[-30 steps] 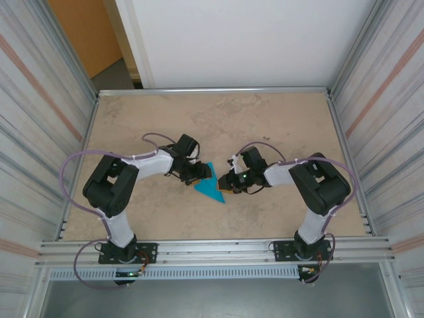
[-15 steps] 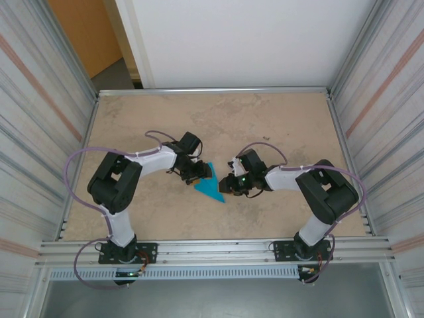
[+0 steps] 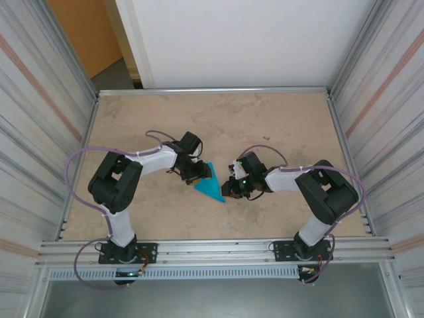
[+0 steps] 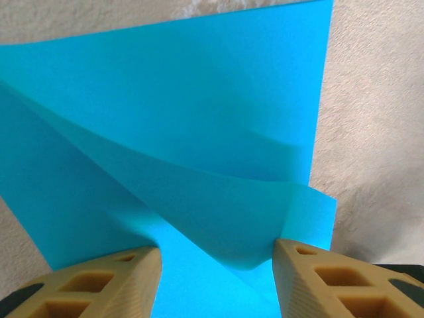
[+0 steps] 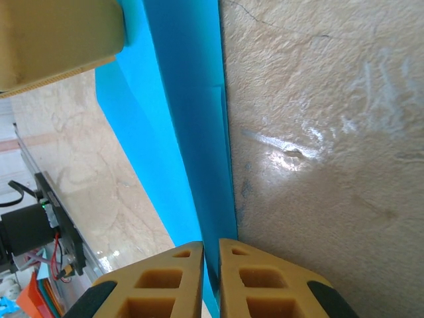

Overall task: Fold a paper plane with a square sheet of paper (pick it up from the middle)
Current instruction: Fourth fold the wing at the center of the table.

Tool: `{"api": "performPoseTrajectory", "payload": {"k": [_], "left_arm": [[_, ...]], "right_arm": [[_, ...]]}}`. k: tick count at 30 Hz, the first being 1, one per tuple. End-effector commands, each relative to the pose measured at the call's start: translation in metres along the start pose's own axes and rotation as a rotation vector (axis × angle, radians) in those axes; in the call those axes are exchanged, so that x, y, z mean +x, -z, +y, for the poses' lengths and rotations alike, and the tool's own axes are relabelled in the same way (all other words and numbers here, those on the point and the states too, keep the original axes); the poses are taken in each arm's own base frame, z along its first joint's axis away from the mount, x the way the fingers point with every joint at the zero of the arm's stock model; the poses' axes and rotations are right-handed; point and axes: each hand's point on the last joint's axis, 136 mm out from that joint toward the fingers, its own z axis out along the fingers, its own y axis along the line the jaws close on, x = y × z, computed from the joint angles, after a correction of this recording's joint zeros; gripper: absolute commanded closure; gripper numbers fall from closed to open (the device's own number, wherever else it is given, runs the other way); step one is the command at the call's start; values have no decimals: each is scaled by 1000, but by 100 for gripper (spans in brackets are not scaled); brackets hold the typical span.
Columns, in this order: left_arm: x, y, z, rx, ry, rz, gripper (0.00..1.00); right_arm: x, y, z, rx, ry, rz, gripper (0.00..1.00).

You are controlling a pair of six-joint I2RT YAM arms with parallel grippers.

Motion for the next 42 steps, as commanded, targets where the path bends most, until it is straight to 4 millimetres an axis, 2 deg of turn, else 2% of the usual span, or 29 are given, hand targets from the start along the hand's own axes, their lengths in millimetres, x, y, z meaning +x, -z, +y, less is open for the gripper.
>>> {"api": "performPoseTrajectory", "payload": {"k": [1, 5, 10, 14, 25, 28, 42], "left_arm": [[31, -28, 62, -223, 78, 110, 50], [34, -31, 63, -226, 79, 133, 50], [33, -30, 63, -227, 73, 131, 49], [33, -30, 63, -227, 71, 129, 49], [34, -30, 63, -222, 71, 130, 49], [34, -30, 63, -220, 72, 131, 49], [36, -31, 66, -237, 80, 145, 48]], "right_arm": [[12, -5, -7, 20, -18, 42, 88], [13, -7, -10, 29, -31, 47, 85], [12, 7, 3, 12, -7, 23, 81], [17, 12, 5, 14, 0, 34, 80], [28, 3, -2, 33, -8, 78, 82], [28, 3, -2, 34, -7, 81, 86], [31, -2, -10, 70, -2, 92, 83]]}}
